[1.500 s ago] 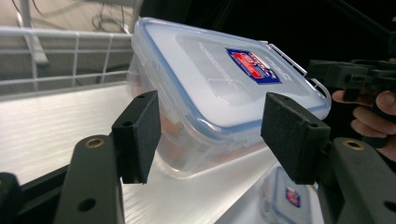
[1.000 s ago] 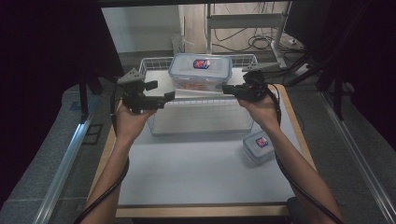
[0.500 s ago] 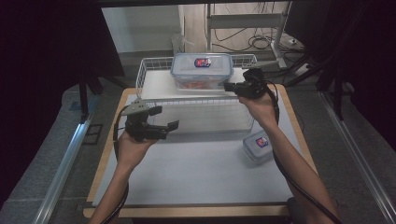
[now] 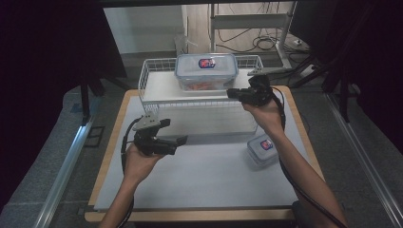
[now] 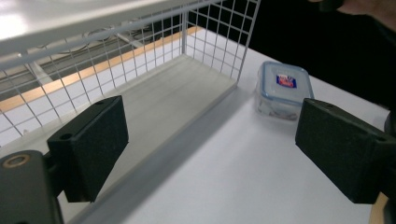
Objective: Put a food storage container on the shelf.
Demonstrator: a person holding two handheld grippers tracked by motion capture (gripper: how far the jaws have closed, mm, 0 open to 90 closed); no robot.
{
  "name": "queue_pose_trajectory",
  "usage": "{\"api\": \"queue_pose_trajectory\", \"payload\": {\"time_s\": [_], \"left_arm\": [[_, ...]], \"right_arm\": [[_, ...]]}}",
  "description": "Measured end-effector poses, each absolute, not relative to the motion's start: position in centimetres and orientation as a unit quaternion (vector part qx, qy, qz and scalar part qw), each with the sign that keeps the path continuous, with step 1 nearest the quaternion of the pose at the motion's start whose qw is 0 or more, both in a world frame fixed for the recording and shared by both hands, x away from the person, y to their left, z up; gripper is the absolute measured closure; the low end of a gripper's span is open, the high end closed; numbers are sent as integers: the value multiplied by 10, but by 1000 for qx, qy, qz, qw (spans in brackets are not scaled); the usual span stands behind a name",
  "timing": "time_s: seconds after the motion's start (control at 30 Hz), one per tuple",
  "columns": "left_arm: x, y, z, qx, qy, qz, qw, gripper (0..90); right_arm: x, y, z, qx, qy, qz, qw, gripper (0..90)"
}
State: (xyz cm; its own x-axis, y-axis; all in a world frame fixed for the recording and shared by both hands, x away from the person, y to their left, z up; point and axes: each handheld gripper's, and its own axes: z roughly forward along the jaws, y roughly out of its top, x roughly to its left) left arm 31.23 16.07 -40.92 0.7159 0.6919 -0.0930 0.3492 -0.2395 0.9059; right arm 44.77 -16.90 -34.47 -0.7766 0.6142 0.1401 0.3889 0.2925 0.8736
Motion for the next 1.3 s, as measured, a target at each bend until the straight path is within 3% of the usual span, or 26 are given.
{"api": "queue_pose_trajectory", "payload": {"time_s": [0.67,0.97,1.3], "left_arm": [[286,159,-449,785,351,155,487,57],[275,154,-465,795,350,180,462,52],[254,163,-485,787,368,195,456,51]], "right_arm": [[365,-190,-399,268,824,477,148,336],[354,-208,-424,287,817,478,145,226],[335,-216,-449,285,822,473,138,175]]}}
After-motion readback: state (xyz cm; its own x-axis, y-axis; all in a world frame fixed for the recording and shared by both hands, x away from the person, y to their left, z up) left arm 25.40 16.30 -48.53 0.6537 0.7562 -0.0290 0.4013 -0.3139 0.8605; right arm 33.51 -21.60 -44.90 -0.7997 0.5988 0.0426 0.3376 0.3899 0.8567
